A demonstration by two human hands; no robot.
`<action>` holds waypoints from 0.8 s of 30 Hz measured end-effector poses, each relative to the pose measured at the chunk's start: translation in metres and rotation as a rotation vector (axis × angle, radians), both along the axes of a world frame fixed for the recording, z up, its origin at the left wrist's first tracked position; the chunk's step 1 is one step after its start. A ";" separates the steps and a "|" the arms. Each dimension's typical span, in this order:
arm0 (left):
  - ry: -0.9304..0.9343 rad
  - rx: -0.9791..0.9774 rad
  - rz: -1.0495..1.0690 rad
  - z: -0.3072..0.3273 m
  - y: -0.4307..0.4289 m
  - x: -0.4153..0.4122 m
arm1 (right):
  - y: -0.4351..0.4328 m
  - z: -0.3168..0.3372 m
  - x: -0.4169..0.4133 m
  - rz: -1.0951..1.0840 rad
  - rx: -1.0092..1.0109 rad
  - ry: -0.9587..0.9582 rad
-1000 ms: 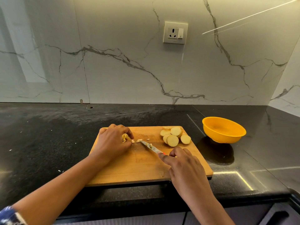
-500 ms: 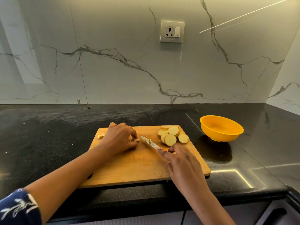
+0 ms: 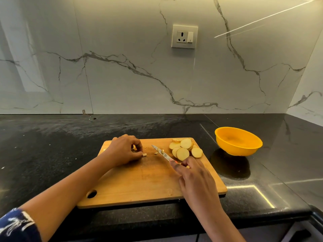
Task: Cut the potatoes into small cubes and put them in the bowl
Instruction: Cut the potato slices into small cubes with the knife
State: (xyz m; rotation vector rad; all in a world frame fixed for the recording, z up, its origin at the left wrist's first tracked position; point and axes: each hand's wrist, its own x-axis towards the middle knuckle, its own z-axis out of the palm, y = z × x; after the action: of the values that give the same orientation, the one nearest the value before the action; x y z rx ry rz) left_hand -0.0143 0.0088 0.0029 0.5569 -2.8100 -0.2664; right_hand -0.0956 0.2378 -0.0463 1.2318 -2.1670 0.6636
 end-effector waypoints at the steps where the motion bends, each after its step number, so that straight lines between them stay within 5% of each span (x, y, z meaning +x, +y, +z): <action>1: 0.006 0.002 0.004 0.000 0.000 0.000 | 0.000 0.000 0.000 0.000 0.001 0.004; 9: 0.084 -0.262 0.077 -0.004 0.009 0.003 | 0.000 0.001 0.001 -0.001 0.015 0.044; 16: 0.203 -0.194 0.088 -0.007 0.003 0.012 | 0.000 0.001 0.002 -0.003 0.016 0.038; 21: 0.481 -0.211 0.006 -0.009 0.000 0.015 | 0.000 0.002 0.003 -0.005 0.019 0.046; 24: 0.391 -0.369 -0.185 -0.007 0.010 0.016 | 0.001 0.002 0.003 -0.002 0.020 0.048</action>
State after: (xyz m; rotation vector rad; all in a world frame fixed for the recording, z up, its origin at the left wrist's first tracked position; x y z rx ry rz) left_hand 0.0020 0.0184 -0.0043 0.1404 -2.4421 0.1015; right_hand -0.0923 0.2386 -0.0445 1.2429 -2.1406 0.6069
